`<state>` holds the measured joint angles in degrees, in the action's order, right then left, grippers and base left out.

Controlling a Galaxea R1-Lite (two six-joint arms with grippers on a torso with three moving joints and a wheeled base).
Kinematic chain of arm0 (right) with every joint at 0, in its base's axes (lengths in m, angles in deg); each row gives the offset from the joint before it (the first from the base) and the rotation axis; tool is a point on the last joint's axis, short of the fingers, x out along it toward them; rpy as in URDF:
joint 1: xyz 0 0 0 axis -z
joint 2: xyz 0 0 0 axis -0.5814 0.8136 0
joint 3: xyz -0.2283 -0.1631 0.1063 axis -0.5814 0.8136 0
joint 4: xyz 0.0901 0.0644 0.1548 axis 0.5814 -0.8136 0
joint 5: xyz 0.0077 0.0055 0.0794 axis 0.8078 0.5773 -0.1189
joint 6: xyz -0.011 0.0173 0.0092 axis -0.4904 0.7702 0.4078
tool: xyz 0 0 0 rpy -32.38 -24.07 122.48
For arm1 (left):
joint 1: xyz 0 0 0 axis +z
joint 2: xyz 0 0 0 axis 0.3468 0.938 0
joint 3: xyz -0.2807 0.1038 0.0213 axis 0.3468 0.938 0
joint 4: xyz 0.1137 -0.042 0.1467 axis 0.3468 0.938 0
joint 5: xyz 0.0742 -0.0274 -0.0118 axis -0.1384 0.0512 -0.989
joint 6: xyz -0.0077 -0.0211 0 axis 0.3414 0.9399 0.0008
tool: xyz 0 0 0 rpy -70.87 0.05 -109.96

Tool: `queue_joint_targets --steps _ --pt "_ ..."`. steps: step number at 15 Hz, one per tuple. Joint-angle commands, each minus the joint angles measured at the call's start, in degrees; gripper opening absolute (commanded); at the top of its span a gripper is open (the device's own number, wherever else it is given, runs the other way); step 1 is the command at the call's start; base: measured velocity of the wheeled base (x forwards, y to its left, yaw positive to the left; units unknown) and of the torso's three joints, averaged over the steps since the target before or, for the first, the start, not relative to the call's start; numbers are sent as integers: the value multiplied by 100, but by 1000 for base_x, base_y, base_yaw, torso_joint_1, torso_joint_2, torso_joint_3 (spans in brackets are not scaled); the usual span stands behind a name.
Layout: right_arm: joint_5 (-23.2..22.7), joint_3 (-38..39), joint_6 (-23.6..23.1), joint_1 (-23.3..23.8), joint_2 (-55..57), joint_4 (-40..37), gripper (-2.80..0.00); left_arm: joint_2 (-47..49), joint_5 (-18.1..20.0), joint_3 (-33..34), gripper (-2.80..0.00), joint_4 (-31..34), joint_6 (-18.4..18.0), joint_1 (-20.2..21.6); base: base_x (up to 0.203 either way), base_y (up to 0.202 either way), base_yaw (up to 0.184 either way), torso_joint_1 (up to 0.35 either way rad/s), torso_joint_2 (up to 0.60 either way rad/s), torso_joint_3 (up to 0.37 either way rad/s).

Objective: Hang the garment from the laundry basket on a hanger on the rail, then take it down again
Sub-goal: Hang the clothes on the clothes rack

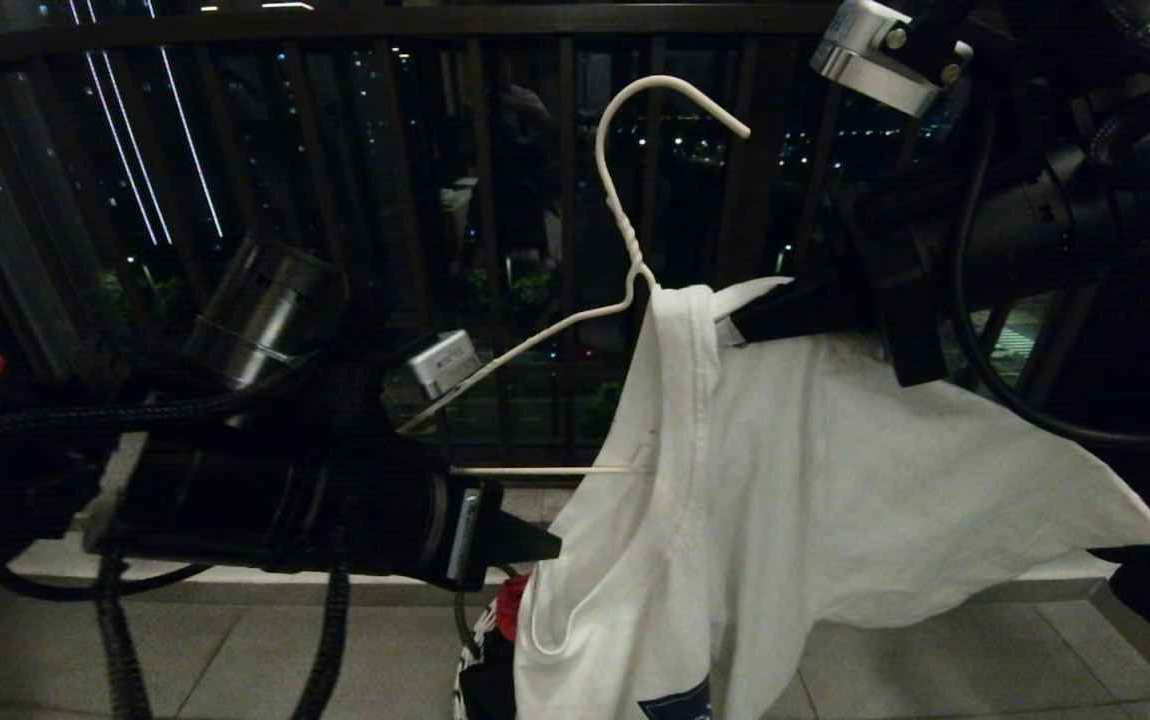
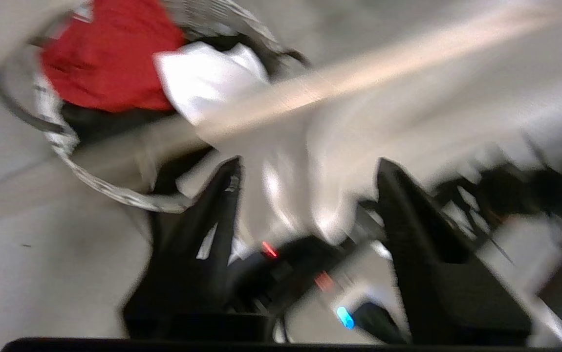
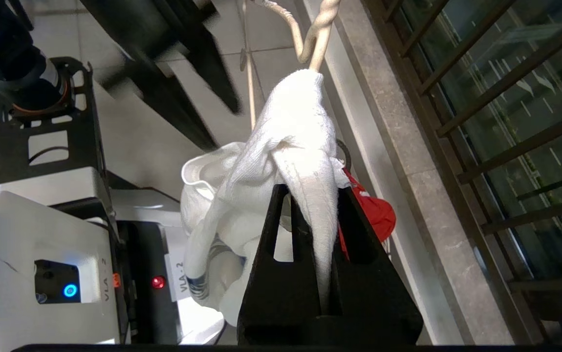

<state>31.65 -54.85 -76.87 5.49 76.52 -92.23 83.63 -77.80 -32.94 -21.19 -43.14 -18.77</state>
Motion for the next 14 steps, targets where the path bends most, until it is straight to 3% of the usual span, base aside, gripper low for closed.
queue_joint_targets --steps 1,3,7,8,9,12,14 --pt "-18 -6 -16 0 -18 -23 -280 330 -284 107 0 -83 35 -166 0 0 0 0 0 0" --pt "-18 3 -16 0 -52 -23 -280 460 -316 107 0 -91 50 -167 0 0 0 0 0 0" --pt "-18 3 -16 0 -103 -32 -280 677 -1003 98 0 -112 88 -207 0 0 0 0 0 0" --pt "-18 12 -16 0 -112 -32 -280 669 -1010 114 -29 -176 88 -207 0 0 0 0 0 0" --pt "-18 21 -16 0 -112 -32 -280 676 -1017 178 -280 -305 85 -207 0 0 0 0 0 0" --pt "-18 30 -16 6 -112 -32 -280 651 -1037 230 -280 -478 71 -198 0 0 0 0 0 0" --pt "-18 38 -16 64 -112 -41 -280 673 -1310 224 -280 -478 71 -190 0 0 0 0 0 0"
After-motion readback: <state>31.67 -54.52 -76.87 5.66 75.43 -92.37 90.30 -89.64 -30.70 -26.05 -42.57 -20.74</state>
